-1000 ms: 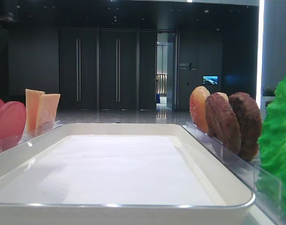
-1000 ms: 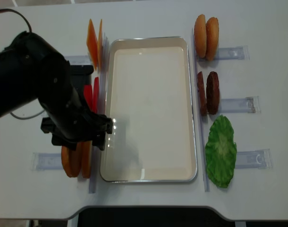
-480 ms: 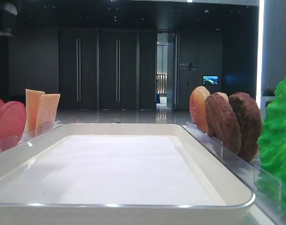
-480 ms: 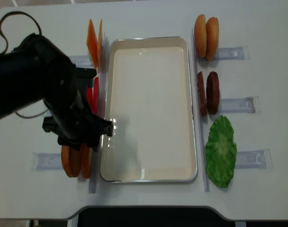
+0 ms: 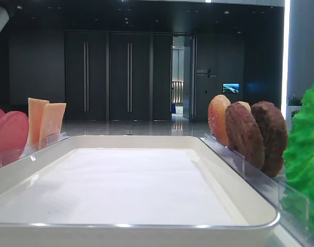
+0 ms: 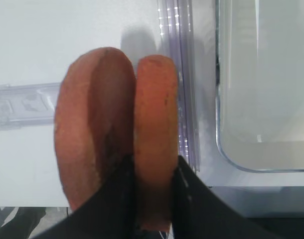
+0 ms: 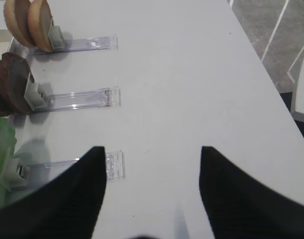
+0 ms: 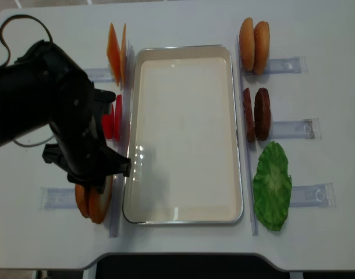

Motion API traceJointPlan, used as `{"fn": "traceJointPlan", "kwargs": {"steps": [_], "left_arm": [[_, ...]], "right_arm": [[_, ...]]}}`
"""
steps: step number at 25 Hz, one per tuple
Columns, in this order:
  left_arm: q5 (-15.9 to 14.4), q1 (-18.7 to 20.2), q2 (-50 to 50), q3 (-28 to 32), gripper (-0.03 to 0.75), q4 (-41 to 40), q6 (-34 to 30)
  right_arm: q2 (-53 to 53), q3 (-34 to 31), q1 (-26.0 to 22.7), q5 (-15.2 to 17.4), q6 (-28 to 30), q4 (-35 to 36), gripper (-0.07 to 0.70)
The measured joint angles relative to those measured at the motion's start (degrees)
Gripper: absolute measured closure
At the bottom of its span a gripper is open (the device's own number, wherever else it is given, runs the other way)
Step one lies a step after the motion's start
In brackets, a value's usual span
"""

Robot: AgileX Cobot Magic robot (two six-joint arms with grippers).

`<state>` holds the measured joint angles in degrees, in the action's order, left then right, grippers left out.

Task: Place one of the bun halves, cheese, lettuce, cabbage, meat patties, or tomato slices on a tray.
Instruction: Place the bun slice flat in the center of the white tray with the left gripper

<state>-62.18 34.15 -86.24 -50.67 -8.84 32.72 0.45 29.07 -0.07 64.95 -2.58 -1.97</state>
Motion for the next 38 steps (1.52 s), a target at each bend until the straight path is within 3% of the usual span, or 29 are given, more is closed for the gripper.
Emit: {"fn": "traceJointPlan", "kwargs": {"steps": [9, 19, 23, 33, 38], "left_arm": [[-1.7, 0.0, 2.0, -0.5, 0.571, 0.6, -0.1], [-4.1, 0.0, 3.2, -7.8, 0.574, 5.9, -0.7], [0.3, 0.0, 3.2, -9.3, 0.574, 13.2, -4.0], [19.7, 0.1, 1.8, -5.1, 0.574, 32.3, -16.5], [26.6, 0.1, -2.4, -2.2, 0.574, 40.7, -24.8]], "right_arm": [[0.0, 0.0, 0.0, 0.0, 0.0, 0.0, 0.232], [0.0, 0.0, 0.0, 0.0, 0.0, 0.0, 0.232], [0.0, 0.0, 0.0, 0.0, 0.0, 0.0, 0.232], [0.0, 0.0, 0.0, 0.0, 0.0, 0.0, 0.232], [0.0, 0.0, 0.0, 0.0, 0.0, 0.0, 0.232]]}}
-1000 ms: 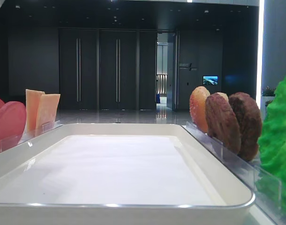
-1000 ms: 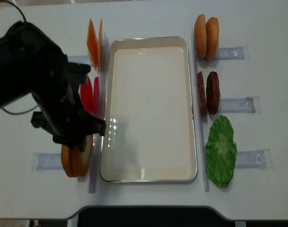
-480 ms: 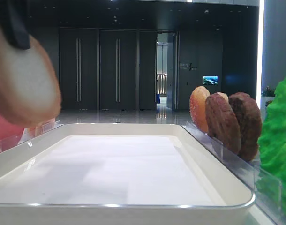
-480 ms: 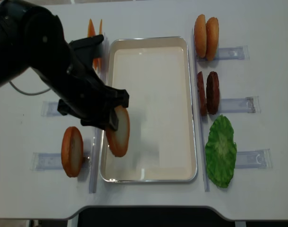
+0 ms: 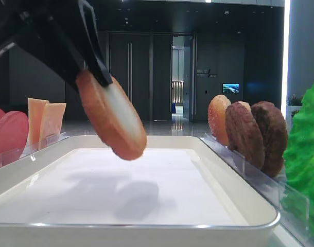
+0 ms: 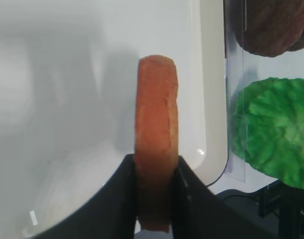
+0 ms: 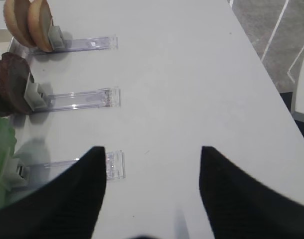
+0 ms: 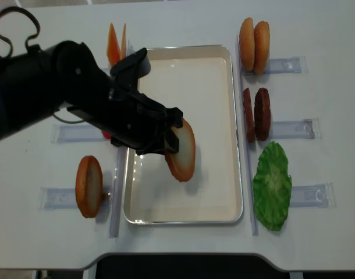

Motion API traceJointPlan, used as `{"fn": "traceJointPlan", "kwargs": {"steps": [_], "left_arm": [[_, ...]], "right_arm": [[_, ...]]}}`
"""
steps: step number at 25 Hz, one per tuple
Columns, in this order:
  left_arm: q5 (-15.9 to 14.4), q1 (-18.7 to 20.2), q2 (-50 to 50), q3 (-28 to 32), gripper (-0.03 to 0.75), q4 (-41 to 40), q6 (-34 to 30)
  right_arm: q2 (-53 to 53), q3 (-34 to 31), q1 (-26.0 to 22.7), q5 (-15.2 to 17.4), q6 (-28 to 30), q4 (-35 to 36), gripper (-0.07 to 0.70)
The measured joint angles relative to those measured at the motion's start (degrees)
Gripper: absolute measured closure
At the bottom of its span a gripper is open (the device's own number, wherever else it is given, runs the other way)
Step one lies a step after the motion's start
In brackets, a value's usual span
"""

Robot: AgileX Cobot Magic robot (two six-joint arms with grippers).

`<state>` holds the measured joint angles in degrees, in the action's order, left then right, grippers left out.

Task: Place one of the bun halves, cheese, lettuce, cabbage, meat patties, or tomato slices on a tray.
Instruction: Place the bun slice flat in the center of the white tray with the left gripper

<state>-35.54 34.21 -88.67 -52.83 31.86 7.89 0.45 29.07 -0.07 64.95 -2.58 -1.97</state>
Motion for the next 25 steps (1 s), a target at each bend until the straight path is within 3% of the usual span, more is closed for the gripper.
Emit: {"fn": "traceJointPlan", "kwargs": {"steps": [6, 17, 25], "left_arm": [[4.6, 0.0, -4.8, 0.3, 0.575, 8.0, -7.9], [7.0, 0.0, -9.2, 0.3, 0.576, 15.2, -15.3], [7.8, 0.0, -10.6, 0.3, 0.577, 16.3, -16.1]], "right_arm": [[0.0, 0.0, 0.0, 0.0, 0.0, 0.0, 0.232], [0.0, 0.0, 0.0, 0.0, 0.0, 0.0, 0.232], [0.0, 0.0, 0.0, 0.0, 0.0, 0.0, 0.232]]}}
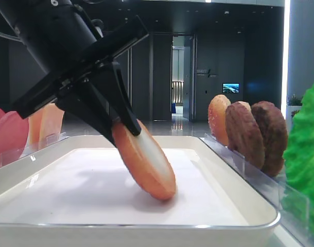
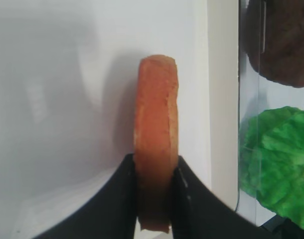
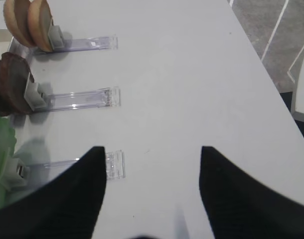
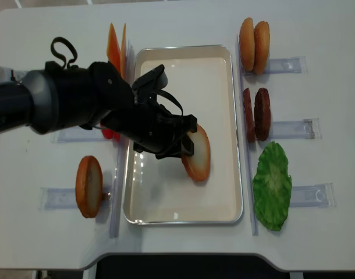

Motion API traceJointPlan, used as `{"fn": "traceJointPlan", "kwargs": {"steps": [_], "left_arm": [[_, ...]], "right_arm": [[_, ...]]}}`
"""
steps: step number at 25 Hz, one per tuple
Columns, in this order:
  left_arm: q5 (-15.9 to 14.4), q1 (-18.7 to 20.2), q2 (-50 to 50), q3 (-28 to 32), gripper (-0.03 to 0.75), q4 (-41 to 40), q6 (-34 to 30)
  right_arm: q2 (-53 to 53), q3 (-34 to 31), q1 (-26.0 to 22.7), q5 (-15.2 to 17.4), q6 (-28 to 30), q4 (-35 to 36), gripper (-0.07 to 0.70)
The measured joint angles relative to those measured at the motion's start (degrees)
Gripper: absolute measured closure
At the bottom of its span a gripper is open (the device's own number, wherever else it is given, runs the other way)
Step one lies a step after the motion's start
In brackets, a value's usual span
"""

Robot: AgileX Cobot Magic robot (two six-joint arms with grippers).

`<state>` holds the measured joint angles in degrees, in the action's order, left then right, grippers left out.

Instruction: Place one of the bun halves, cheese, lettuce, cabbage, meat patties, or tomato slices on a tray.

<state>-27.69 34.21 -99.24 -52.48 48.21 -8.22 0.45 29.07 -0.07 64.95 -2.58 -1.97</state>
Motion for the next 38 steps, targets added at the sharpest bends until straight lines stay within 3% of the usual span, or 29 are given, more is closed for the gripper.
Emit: {"fn": "traceJointPlan", "kwargs": {"steps": [8, 11, 14, 17, 22, 33, 38], "left_arm": [[-0.5, 0.0, -0.1, 0.0, 0.565, -0.4, 0.0], [-1.9, 0.0, -0.1, 0.0, 0.456, -2.4, 1.5], [-2.9, 0.0, -0.3, 0.0, 0.286, -4.1, 2.6], [-3.2, 0.0, -0.3, 0.0, 0.211, -5.1, 3.4], [-4.8, -0.1, 0.7, 0.0, 0.19, -10.6, 8.2], [-12.2, -2.2, 7.1, 0.0, 0.188, -26.2, 19.0], [-17.1, -2.2, 10.9, 0.0, 0.188, -34.0, 23.6]], "right_arm": [[0.0, 0.0, 0.0, 0.0, 0.0, 0.0, 0.232], [0.0, 0.0, 0.0, 0.0, 0.0, 0.0, 0.232], [0.0, 0.0, 0.0, 0.0, 0.0, 0.0, 0.232], [0.0, 0.0, 0.0, 0.0, 0.0, 0.0, 0.232], [0.0, 0.0, 0.0, 0.0, 0.0, 0.0, 0.232], [0.0, 0.0, 0.0, 0.0, 0.0, 0.0, 0.232], [0.0, 0.0, 0.0, 0.0, 0.0, 0.0, 0.232]]}}
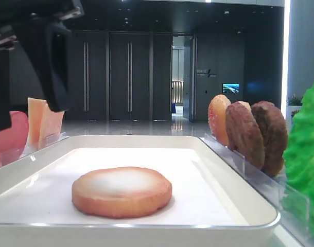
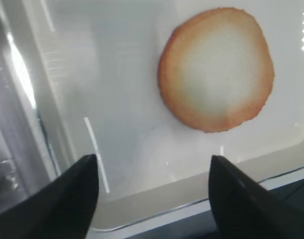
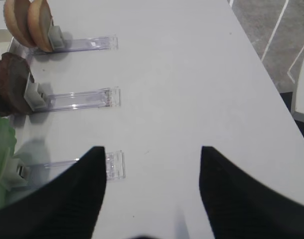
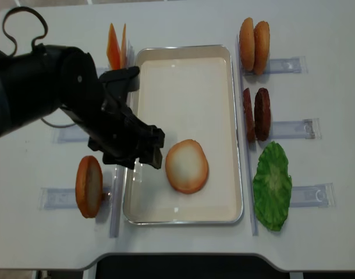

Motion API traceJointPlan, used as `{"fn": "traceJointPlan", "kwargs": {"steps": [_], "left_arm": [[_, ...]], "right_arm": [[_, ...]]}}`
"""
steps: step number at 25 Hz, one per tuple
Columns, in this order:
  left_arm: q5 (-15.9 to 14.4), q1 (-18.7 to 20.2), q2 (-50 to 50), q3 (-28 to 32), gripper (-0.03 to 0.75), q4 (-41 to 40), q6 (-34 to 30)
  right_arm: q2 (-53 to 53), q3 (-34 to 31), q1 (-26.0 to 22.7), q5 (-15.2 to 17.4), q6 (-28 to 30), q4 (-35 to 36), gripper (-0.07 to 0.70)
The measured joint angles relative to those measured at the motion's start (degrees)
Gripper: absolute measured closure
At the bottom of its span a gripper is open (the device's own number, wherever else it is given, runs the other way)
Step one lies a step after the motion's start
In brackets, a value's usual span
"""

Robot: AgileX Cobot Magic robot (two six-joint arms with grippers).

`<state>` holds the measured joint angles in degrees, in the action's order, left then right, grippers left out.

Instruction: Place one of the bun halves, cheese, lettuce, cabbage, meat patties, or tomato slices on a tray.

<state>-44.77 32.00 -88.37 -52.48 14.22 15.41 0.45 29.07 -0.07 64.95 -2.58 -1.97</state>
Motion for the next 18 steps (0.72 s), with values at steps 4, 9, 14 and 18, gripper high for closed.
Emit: {"fn": "traceJointPlan", "kwargs": {"steps": [4, 9, 14, 18], "left_arm": [[-6.7, 0.0, 3.8, -1.2, 0.188, -7.5, 4.0], [-16.0, -0.1, 7.2, -4.6, 0.188, -14.2, 5.8], [-23.6, -4.0, 9.9, -6.9, 0.188, -17.1, 5.6], [-24.8, -9.1, 12.3, -7.3, 0.188, -20.2, 3.1]], "right_arm": [[0.0, 0.0, 0.0, 0.0, 0.0, 0.0, 0.232], [0.0, 0.0, 0.0, 0.0, 0.0, 0.0, 0.232], [0.0, 0.0, 0.0, 0.0, 0.0, 0.0, 0.232], [0.0, 0.0, 0.0, 0.0, 0.0, 0.0, 0.232]]}}
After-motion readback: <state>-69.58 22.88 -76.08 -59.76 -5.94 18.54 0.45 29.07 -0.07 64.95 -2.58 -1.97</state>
